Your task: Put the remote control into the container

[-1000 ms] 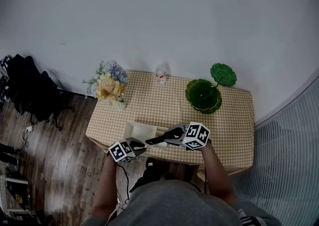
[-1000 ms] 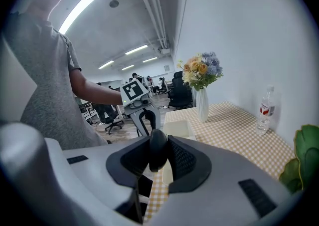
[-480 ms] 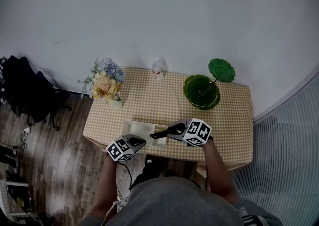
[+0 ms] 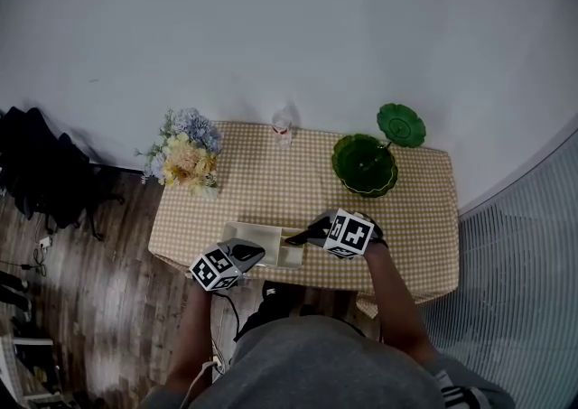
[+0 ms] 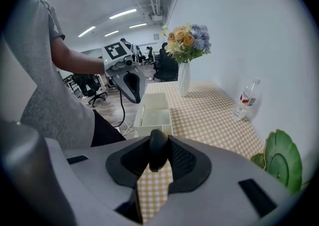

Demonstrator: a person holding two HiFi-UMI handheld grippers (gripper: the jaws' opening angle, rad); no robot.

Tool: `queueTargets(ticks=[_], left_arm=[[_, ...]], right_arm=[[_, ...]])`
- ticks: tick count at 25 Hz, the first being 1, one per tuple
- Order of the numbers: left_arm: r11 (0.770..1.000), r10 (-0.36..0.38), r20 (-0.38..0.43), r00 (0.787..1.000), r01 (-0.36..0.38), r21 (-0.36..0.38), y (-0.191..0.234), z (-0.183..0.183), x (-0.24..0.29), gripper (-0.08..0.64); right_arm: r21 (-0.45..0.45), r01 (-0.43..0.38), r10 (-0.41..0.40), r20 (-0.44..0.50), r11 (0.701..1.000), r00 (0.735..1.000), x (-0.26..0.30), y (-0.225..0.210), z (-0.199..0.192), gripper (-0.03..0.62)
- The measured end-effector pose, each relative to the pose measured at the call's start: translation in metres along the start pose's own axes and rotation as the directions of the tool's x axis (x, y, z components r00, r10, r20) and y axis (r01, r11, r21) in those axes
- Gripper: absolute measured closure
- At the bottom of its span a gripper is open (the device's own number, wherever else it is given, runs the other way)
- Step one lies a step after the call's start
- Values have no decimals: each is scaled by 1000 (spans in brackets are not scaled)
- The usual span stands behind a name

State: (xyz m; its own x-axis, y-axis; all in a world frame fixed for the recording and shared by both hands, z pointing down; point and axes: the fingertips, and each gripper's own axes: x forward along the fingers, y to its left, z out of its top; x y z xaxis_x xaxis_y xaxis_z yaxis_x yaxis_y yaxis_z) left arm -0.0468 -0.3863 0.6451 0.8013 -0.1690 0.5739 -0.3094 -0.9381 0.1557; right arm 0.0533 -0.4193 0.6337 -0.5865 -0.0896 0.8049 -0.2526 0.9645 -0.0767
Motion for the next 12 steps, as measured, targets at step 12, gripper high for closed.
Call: queueTargets(ticks=[12], left_arm=[[1000, -28, -11, 1000, 28, 0, 14, -6, -3, 560]], right_arm=[[-72, -62, 46, -210, 995, 977, 39, 1, -1, 488]])
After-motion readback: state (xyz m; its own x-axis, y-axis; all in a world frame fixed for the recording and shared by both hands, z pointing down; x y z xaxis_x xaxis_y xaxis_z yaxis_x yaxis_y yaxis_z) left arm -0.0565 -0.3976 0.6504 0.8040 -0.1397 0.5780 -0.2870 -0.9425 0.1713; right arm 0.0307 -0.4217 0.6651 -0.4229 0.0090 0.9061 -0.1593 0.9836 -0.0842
